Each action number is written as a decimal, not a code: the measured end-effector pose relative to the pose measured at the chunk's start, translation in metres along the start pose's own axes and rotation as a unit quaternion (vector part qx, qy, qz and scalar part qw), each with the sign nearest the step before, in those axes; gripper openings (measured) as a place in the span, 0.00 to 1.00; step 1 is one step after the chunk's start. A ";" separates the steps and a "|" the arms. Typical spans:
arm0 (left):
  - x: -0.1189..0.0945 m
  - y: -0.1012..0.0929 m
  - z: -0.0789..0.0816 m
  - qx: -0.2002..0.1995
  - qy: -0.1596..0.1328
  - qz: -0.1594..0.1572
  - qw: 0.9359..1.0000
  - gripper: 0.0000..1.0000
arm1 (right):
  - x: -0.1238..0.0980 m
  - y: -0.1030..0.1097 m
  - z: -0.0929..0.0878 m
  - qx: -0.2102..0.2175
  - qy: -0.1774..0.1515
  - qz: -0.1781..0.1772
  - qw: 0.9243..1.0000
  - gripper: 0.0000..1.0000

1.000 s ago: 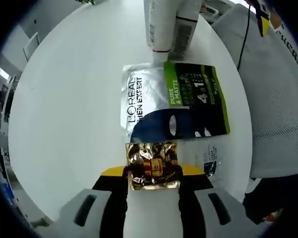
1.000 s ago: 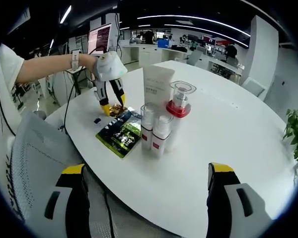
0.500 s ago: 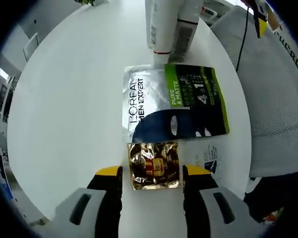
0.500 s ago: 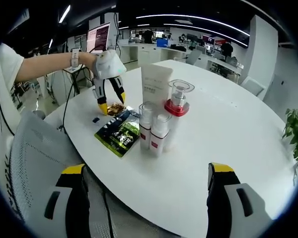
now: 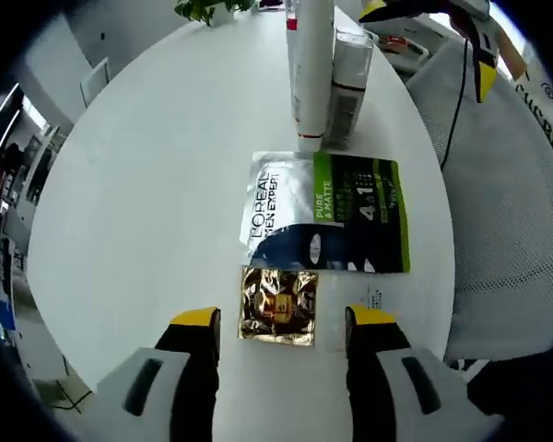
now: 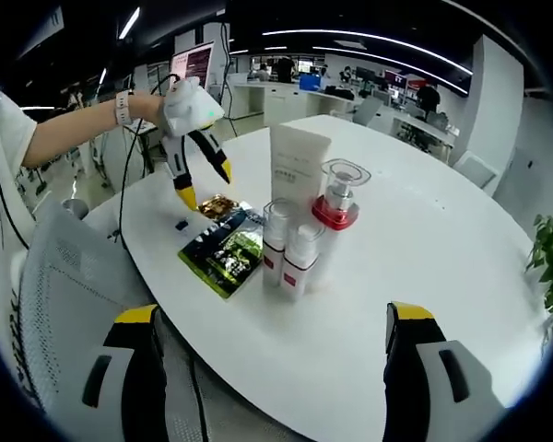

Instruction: Arrange the skincare products in the storage area until every visible bottle or jar stands upright without overlapping.

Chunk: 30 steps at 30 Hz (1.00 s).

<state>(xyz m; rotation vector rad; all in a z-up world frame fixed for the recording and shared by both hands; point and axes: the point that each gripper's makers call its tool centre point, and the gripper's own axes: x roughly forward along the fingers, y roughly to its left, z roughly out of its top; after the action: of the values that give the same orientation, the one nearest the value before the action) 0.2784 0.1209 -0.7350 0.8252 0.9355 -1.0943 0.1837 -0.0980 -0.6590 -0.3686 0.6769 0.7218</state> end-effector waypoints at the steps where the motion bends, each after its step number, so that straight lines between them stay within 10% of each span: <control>1: -0.004 -0.001 0.001 -0.008 -0.010 0.009 1.000 0.52 | 0.000 0.000 0.001 -0.003 -0.002 0.000 1.000 1.00; 20: -0.049 -0.026 0.014 -0.089 -0.094 0.091 0.987 0.77 | -0.007 0.000 0.022 -0.023 -0.031 0.005 0.999 1.00; 30: -0.068 -0.037 0.032 -0.157 -0.177 0.109 0.966 0.99 | -0.014 -0.002 0.027 -0.018 -0.048 -0.003 0.999 1.00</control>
<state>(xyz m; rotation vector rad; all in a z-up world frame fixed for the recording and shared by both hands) 0.2366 0.1063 -0.6637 0.4396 0.6741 -0.8379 0.1889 -0.0918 -0.6292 -0.3677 0.5731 0.7421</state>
